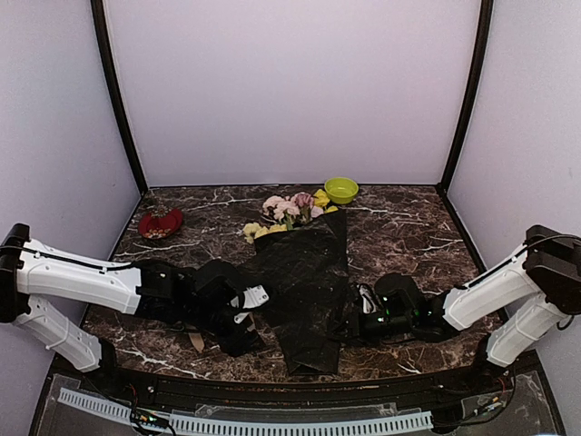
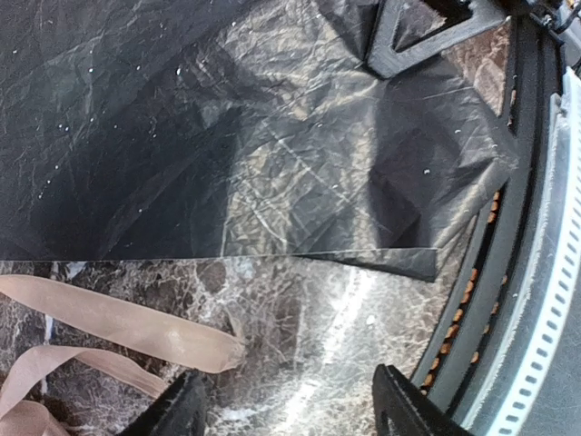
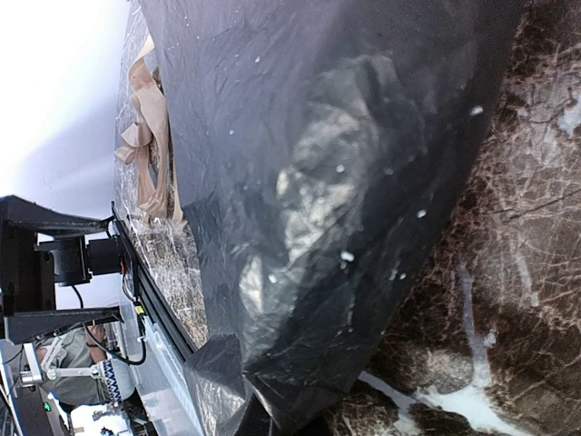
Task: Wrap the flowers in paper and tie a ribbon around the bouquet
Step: Pick up the ribbon from the center of the board, then place the ribbon at the center of the board.
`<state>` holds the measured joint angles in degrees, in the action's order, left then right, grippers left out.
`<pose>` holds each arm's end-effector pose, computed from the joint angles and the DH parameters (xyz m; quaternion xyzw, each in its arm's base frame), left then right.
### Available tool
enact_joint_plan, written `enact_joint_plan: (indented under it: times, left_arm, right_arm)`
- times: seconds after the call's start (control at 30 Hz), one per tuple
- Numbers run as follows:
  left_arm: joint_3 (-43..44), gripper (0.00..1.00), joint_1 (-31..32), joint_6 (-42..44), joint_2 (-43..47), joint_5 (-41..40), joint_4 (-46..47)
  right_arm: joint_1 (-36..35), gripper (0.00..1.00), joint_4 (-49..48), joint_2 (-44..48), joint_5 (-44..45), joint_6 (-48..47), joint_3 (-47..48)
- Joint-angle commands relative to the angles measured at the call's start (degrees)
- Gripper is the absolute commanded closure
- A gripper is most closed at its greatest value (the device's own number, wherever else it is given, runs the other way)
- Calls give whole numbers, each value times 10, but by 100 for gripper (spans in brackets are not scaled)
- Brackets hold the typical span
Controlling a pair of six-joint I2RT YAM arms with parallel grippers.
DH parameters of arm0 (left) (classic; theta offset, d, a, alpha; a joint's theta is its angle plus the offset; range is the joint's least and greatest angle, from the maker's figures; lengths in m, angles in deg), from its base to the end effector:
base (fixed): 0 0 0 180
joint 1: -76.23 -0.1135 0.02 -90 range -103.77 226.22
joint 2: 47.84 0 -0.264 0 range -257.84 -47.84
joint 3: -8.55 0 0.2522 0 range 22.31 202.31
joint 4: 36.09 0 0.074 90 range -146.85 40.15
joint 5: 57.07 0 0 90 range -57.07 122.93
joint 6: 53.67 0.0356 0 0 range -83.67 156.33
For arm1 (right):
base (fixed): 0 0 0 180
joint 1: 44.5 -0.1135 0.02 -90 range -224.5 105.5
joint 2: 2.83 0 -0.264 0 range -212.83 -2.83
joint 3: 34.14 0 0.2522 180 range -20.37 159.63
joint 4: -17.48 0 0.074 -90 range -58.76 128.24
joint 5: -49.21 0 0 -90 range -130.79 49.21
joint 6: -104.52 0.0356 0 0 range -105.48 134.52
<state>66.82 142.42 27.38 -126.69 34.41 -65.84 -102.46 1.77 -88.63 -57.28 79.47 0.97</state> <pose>0.1102 -0.2520 0.1995 0.4544 0.8236 -0.2165 0.2615 0.1236 0.2165 0.1197 -0.0126 0.8802 0.4623 0.1067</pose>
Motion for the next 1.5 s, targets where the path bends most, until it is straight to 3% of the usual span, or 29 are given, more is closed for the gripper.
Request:
enact_joint_plan:
  times: [0.0,0.33,0.53,0.67,1.07,1.3,1.47]
  left_arm:
    - [26,34,-1,52,-40,-19,-37]
    - [65,29,-32,69,-142,-25,-80]
    - [47,32,-64,68,-163,2,-39]
    - [34,41,-70,70,-165,14,-24]
    - [41,100,-73,69,-166,-6,-8]
    - [23,100,-37,51,-77,4,-4]
    - [-1,100,43,8,-11,140,50]
  right_arm:
    - [1,100,1,14,8,-15,13]
    - [1,100,24,25,13,-29,17]
    - [1,100,25,35,16,-29,11]
    - [1,100,32,37,19,-33,11]
    - [1,100,28,39,20,-31,10]
    - [1,100,10,32,13,-15,18]
    - [1,100,2,28,6,-5,32]
